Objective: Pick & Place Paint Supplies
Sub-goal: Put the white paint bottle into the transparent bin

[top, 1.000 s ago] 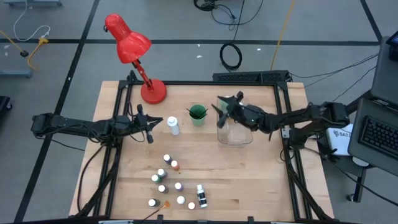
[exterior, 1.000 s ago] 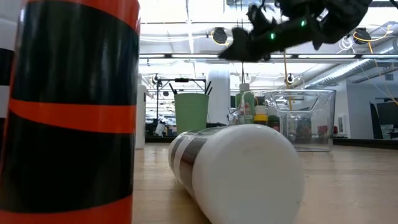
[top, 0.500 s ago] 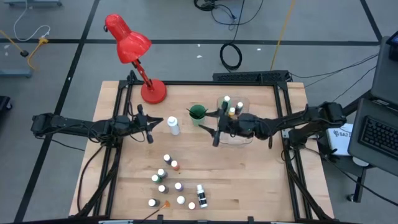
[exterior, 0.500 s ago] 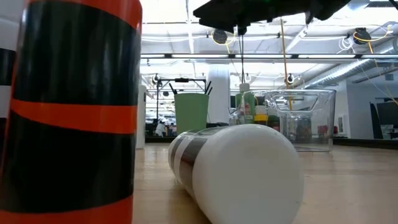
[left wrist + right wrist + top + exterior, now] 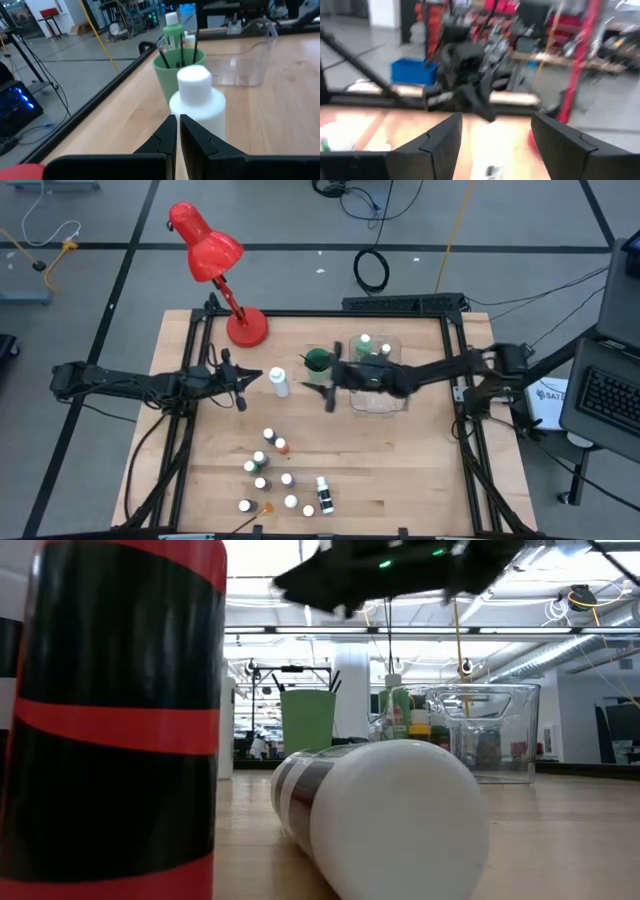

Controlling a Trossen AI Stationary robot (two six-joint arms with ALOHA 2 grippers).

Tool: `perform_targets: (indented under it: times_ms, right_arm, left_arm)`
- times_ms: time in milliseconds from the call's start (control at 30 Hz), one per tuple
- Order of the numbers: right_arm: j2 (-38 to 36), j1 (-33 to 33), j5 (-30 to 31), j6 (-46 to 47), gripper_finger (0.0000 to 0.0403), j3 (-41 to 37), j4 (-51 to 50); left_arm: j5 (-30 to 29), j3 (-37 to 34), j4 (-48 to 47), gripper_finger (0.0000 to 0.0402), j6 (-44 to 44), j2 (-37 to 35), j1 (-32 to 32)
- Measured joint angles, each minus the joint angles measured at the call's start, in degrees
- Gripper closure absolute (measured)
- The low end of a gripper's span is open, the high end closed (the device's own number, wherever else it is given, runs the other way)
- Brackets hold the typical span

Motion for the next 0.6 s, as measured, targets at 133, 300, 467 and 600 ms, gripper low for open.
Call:
perform_targets:
  times_ms: [133, 300, 467, 600]
  right_arm:
    - [9.26, -1.57, -1.17, -0.05, 0.0139, 12.75, -8.59]
    - [18.78, -4.20, -2.59, 3.36, 0.0122, 26.12, -13.26]
    - [21.91, -5.16, -1.76, 4.73, 0.0123, 30.98, -18.85]
    - [21.87, -5.14, 0.54, 5.09, 0.0122, 31.05, -21.84]
  left_arm:
    - [-0.32, 0.02, -0.25, 0.0376, 0.28, 0.38, 0.00]
    - [-0.41, 0.02, -3.28, 0.0376, 0.05, 0.46, 0.00]
    - [-0.47, 0.02, -5.38, 0.0376, 0.62, 0.47, 0.00]
    - [-0.54, 0.02, -5.66, 0.0376, 0.52, 0.46, 0.00]
